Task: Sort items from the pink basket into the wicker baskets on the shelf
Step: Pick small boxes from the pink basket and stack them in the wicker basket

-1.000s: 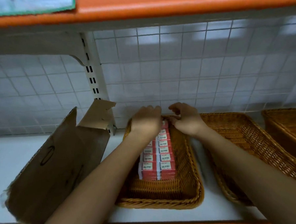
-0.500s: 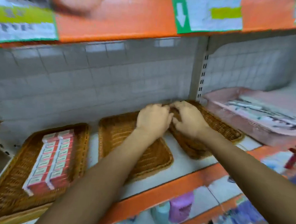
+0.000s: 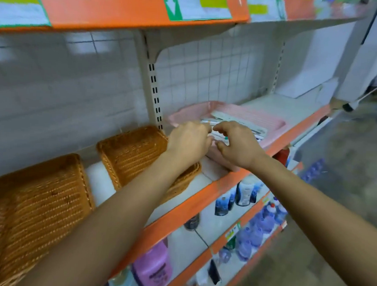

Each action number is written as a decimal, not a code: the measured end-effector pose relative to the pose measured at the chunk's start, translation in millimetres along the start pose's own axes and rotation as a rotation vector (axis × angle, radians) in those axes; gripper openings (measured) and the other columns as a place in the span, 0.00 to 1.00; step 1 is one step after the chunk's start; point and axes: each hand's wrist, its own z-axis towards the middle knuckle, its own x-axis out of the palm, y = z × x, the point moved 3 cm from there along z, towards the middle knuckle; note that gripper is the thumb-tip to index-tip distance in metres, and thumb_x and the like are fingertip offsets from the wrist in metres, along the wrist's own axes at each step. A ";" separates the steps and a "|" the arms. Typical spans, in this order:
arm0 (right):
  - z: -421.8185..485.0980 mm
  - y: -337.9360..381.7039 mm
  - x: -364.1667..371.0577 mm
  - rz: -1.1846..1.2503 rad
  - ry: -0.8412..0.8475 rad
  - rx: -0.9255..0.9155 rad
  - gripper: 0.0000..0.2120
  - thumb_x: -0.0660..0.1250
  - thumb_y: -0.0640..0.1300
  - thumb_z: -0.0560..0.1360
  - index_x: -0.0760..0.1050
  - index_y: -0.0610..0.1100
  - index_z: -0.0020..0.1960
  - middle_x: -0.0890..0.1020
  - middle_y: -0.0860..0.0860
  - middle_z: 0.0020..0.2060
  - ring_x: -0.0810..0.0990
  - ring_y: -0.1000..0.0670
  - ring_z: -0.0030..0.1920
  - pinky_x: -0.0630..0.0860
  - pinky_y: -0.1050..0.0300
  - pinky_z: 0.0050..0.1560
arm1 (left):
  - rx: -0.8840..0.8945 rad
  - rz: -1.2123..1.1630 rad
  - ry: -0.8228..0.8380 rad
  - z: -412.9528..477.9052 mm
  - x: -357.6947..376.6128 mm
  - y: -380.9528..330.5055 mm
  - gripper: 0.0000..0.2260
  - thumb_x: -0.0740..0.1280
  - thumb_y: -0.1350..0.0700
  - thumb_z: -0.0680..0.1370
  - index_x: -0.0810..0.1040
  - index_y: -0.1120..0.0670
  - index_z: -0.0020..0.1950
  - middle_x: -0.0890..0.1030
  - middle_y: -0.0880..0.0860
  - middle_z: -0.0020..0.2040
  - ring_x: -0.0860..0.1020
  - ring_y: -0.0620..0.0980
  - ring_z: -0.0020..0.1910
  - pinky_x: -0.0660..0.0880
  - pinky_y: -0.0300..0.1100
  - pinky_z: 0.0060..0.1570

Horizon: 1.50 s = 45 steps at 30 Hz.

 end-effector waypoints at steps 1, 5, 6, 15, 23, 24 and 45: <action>3.8 -9.0 -1.0 -0.009 0.010 0.016 0.19 0.65 0.39 0.74 0.73 0.42 0.65 0.77 0.43 0.61 0.74 0.44 0.60 0.66 0.57 0.60 | 0.005 -0.007 0.016 9.2 5.0 -2.8 0.14 0.61 0.50 0.79 0.76 0.52 0.63 0.78 0.57 0.58 0.76 0.60 0.58 0.73 0.50 0.53; 24.2 -41.1 -0.4 -0.014 0.069 0.066 0.19 0.61 0.34 0.75 0.74 0.44 0.64 0.76 0.45 0.62 0.74 0.46 0.62 0.66 0.60 0.59 | -0.029 0.069 0.100 49.1 28.9 3.7 0.13 0.63 0.56 0.77 0.77 0.52 0.61 0.78 0.58 0.59 0.76 0.59 0.58 0.74 0.50 0.54; 31.0 -47.7 0.2 -0.020 0.086 0.065 0.19 0.60 0.33 0.74 0.75 0.44 0.64 0.76 0.46 0.62 0.74 0.46 0.62 0.66 0.60 0.60 | -0.050 0.106 0.111 59.4 33.8 9.4 0.13 0.63 0.57 0.77 0.78 0.52 0.61 0.78 0.58 0.58 0.76 0.59 0.58 0.74 0.50 0.53; 100.9 -70.6 37.0 -0.059 0.449 -0.066 0.24 0.62 0.32 0.71 0.75 0.47 0.64 0.79 0.52 0.59 0.76 0.51 0.59 0.67 0.67 0.52 | -0.036 0.007 0.301 126.8 78.2 39.3 0.06 0.67 0.59 0.74 0.82 0.51 0.47 0.82 0.50 0.48 0.78 0.50 0.46 0.76 0.45 0.48; 132.1 -74.8 59.5 -0.130 0.868 -0.199 0.11 0.73 0.40 0.70 0.78 0.46 0.51 0.81 0.50 0.46 0.77 0.49 0.46 0.75 0.57 0.47 | -0.032 0.056 0.655 140.3 106.6 36.7 0.12 0.72 0.46 0.70 0.83 0.53 0.46 0.79 0.50 0.38 0.78 0.53 0.40 0.77 0.43 0.43; 134.9 -75.5 60.9 -0.138 0.899 -0.215 0.12 0.74 0.42 0.69 0.78 0.44 0.51 0.82 0.48 0.47 0.78 0.48 0.46 0.76 0.54 0.50 | -0.035 0.065 0.649 141.2 107.6 34.0 0.13 0.72 0.44 0.69 0.83 0.52 0.46 0.78 0.49 0.36 0.77 0.52 0.38 0.76 0.42 0.41; 136.5 -94.7 21.3 0.016 0.690 -0.351 0.10 0.68 0.44 0.72 0.80 0.38 0.48 0.80 0.42 0.38 0.75 0.46 0.38 0.72 0.54 0.37 | -0.357 -0.160 0.206 112.4 73.0 9.0 0.11 0.66 0.57 0.76 0.79 0.55 0.58 0.81 0.55 0.55 0.77 0.55 0.56 0.70 0.41 0.52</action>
